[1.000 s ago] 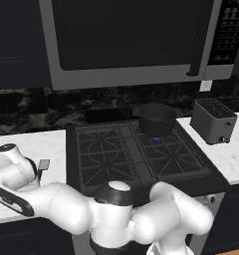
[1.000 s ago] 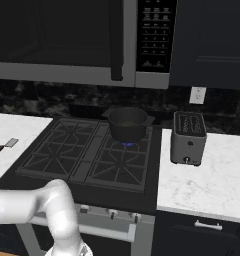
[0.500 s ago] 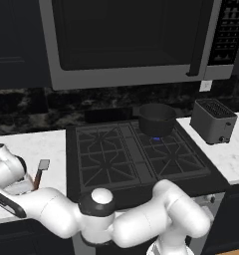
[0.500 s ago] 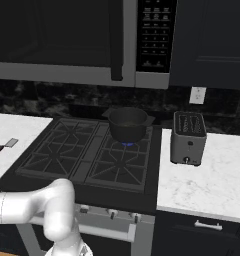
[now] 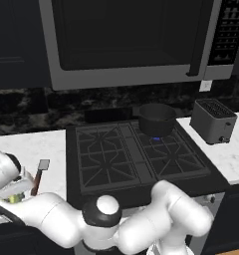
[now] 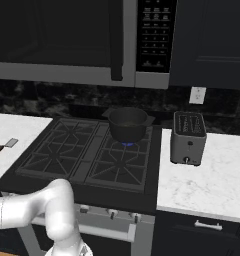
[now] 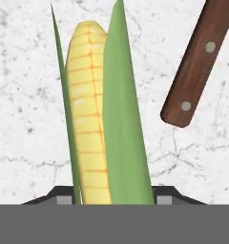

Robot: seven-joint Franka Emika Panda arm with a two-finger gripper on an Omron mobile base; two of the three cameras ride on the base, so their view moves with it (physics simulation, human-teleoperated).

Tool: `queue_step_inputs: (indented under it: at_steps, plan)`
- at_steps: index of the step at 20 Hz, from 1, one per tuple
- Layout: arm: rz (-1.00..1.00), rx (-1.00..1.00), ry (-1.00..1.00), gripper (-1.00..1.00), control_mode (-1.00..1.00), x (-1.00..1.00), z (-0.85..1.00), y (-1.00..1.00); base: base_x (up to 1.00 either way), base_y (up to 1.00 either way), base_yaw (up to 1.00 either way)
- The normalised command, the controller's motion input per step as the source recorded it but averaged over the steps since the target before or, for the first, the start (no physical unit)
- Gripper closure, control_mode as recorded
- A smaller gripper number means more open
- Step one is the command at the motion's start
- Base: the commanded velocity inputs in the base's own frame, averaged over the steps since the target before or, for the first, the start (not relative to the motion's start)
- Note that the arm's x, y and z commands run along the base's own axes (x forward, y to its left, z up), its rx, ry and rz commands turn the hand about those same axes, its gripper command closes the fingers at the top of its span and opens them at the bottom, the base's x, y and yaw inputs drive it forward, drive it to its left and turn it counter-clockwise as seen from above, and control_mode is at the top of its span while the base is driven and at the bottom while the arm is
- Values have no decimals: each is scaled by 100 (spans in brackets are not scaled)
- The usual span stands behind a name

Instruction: Put the corn and cucumber in the pot. Retrieve the spatula and lightly stir the vegetables in the pot.

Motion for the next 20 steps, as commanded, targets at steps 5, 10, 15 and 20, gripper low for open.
queue_step_inputs:
  at_steps: [5,10,15,20]
  plan:
    - [7,10,-18,100,-100,-79,69,-100,0,0,0]
    - [2,14,-10,100,-100,-57,31,-100,0,0,0]
    - [0,20,-5,100,-100,-42,14,-100,0,0,0]
    - [-1,24,1,100,-100,-6,1,-100,0,0,0]
